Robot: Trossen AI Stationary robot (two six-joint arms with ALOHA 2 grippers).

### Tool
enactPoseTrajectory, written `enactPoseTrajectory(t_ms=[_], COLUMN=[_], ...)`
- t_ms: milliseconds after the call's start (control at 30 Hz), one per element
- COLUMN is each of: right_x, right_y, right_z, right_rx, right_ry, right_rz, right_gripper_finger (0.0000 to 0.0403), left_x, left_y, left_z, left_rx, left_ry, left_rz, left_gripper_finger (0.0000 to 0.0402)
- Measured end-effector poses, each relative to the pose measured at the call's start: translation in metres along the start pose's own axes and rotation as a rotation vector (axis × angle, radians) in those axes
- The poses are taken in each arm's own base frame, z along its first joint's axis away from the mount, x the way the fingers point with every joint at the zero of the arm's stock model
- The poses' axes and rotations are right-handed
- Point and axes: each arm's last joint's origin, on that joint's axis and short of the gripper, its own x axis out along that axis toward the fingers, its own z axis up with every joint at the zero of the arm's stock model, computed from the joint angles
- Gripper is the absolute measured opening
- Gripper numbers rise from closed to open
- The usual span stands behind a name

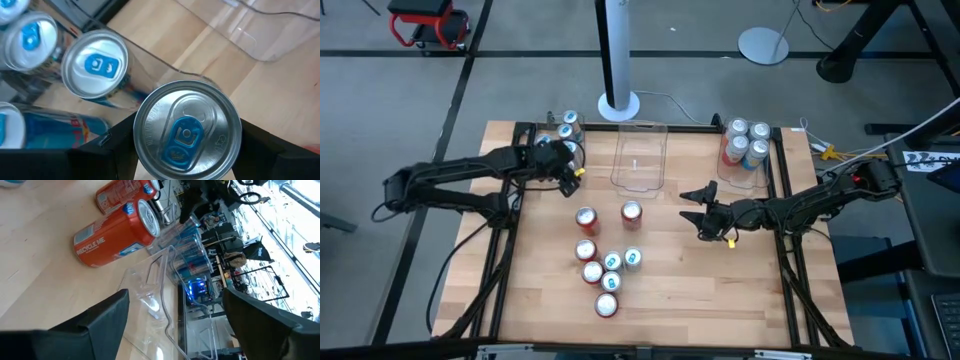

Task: Sort soda cans
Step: Put the blue soda can into the left transparent bin

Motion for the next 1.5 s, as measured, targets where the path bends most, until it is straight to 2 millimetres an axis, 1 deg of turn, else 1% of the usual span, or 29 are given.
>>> enactPoseTrajectory(t_ms=[200,300,500,633,900,1067,1267,1400,1500], right_x=[0.000,0.000,0.000,0.000,0.000,0.000,0.000,0.000,0.000], right_y=[0.000,0.000,0.000,0.000,0.000,0.000,0.000,0.000,0.000], right_z=[0.000,0.000,0.000,0.000,0.000,0.000,0.000,0.000,0.000], right_rx=[0.001,0.002,0.003,0.003,0.002,0.002,-0.001,0.000,-0.001], right_ry=[0.000,-0.001,-0.001,-0.001,0.001,0.001,0.000,-0.003,-0.003], right_rz=[0.000,-0.001,-0.002,-0.001,0.001,0.001,0.001,-0.004,-0.004], right_gripper_finger=[0.0321,0.0321,0.0321,0.0321,0.0321,0.0321,0.0321,0.0321,0.0321], left_x=[0.015,0.021,0.023,0.024,0.021,0.004,-0.027,-0.053,-0.072], left_y=[0.007,0.009,0.010,0.009,0.010,0.013,0.020,0.024,0.021], left_z=[-0.008,-0.011,-0.008,-0.009,-0.007,0.007,0.028,0.047,0.060], left_rx=[-0.018,-0.014,-0.008,-0.006,0.009,0.023,0.072,0.092,0.122], left_ry=[0.012,0.008,-0.026,-0.018,-0.023,-0.026,-0.042,-0.114,-0.192], left_rz=[-0.029,-0.026,-0.029,-0.027,-0.028,-0.029,-0.028,-0.036,-0.061], left_gripper_finger=[0.0231,0.0237,0.0264,0.0278,0.0280,0.0285,0.0283,0.0283,0.0283])
